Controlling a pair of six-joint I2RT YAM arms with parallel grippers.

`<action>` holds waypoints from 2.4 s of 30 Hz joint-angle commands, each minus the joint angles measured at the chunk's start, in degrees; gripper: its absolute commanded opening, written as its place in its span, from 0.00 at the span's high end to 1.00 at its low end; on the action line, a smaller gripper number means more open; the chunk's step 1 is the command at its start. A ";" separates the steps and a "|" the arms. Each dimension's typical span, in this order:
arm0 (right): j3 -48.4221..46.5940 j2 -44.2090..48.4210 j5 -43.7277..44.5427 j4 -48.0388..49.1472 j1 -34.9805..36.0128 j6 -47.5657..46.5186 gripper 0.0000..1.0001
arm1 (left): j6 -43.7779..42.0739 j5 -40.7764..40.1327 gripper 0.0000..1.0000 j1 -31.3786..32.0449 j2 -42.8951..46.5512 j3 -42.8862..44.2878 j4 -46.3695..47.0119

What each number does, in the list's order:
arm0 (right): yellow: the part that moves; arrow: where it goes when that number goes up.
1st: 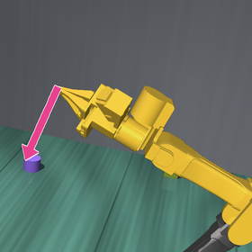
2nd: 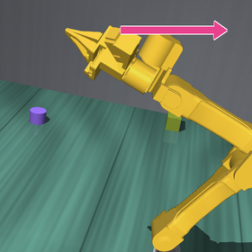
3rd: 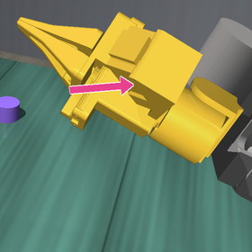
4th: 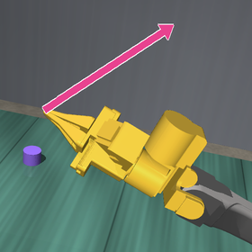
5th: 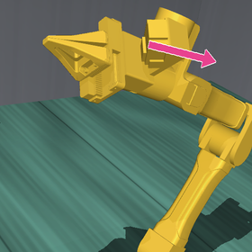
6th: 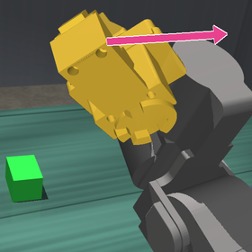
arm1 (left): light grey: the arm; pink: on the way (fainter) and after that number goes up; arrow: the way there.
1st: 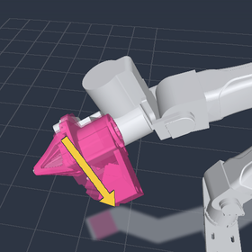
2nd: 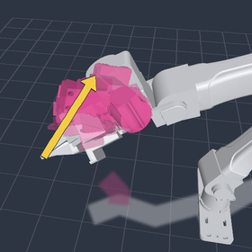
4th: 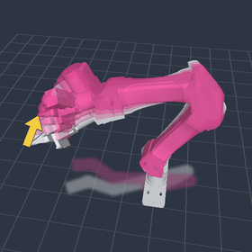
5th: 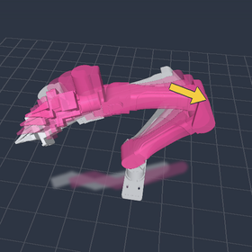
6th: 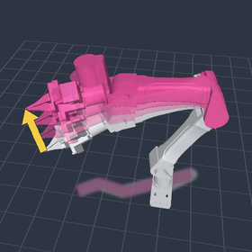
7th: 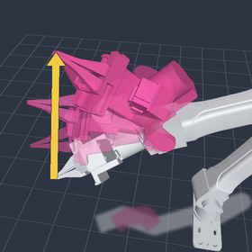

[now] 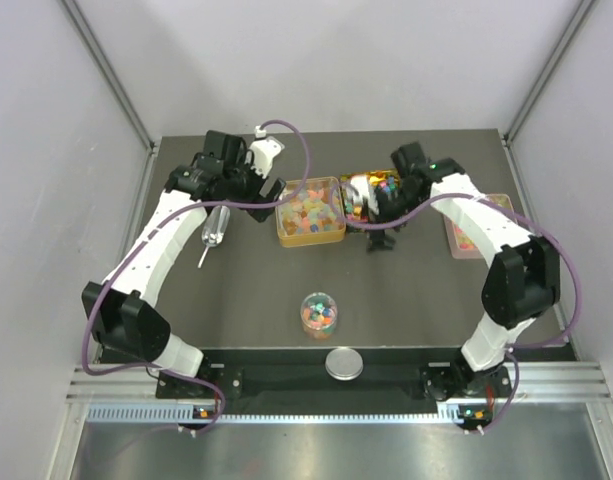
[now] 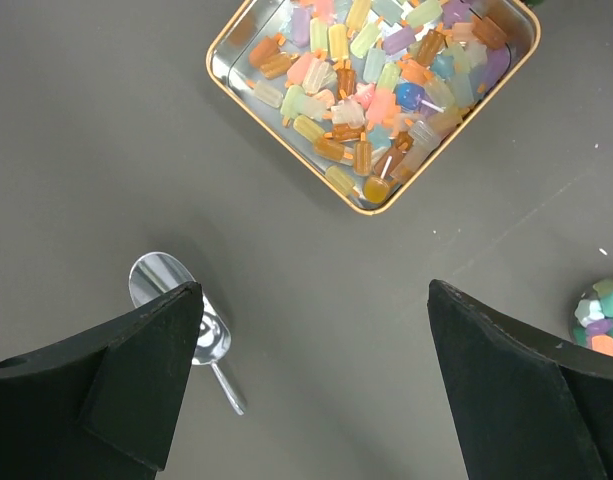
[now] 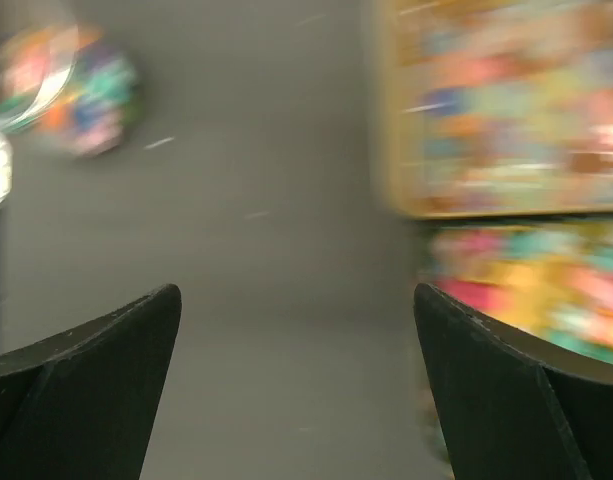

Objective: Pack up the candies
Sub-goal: Move the packing bottle to the center of the board, then pick up the bottle lid at the center of the board.

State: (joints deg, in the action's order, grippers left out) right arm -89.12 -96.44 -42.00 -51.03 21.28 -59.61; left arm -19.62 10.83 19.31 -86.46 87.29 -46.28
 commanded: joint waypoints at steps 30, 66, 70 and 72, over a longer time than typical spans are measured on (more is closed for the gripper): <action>27.50 -2.43 -0.11 -33.44 26.62 -92.43 0.00 | -2.97 -1.42 0.03 0.03 8.67 -3.70 2.51; 18.89 -15.09 -5.47 -22.10 37.61 -96.83 0.00 | -2.44 -0.72 0.02 -2.35 16.14 -11.44 2.86; 20.48 -15.09 -4.58 -21.84 37.96 -96.92 0.00 | -2.44 -0.55 0.02 -2.52 15.97 -11.61 3.04; 20.65 -15.52 -4.41 -21.75 38.05 -96.92 0.01 | -2.36 -0.46 0.02 -2.61 15.97 -11.52 3.13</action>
State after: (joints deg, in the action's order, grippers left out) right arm -68.66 -111.18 -45.60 -71.00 58.26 -112.97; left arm -22.55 9.54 17.10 -72.01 75.64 -45.43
